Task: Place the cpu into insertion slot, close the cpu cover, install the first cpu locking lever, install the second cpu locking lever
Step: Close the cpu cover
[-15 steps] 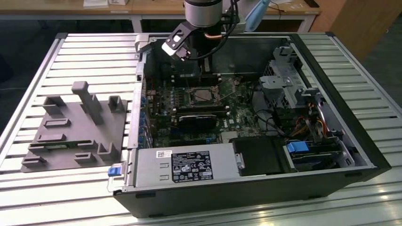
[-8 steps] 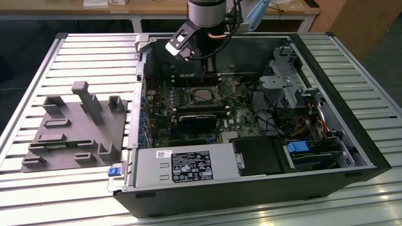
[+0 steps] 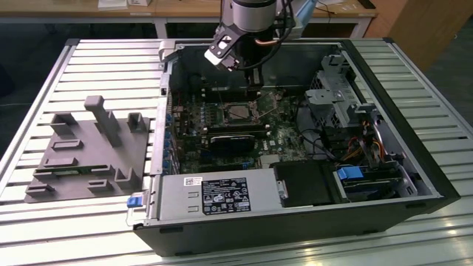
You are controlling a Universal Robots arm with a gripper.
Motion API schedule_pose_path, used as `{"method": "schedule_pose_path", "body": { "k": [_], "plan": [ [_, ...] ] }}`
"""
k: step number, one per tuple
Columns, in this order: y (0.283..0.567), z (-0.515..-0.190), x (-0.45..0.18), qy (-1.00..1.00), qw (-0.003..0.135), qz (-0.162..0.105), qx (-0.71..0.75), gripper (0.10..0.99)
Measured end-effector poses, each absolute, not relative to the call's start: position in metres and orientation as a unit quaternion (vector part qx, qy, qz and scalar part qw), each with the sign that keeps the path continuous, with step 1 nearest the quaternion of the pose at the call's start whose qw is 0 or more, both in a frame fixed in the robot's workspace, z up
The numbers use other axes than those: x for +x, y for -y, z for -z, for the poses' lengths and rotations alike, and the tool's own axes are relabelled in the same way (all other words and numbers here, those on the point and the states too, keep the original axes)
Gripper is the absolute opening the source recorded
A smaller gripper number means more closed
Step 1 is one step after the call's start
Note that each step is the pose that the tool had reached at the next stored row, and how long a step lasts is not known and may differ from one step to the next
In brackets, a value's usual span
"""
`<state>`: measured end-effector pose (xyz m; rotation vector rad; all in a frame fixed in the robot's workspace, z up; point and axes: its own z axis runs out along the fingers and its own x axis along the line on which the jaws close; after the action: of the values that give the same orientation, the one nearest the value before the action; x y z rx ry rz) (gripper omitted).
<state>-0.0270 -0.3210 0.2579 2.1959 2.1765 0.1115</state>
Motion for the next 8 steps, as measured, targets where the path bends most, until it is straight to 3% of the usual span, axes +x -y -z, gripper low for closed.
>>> {"method": "schedule_pose_path", "body": {
  "k": [8],
  "plan": [
    [0.321,-0.258,-0.007,-0.703,0.024,-0.036,0.71,0.102]
  ]
}}
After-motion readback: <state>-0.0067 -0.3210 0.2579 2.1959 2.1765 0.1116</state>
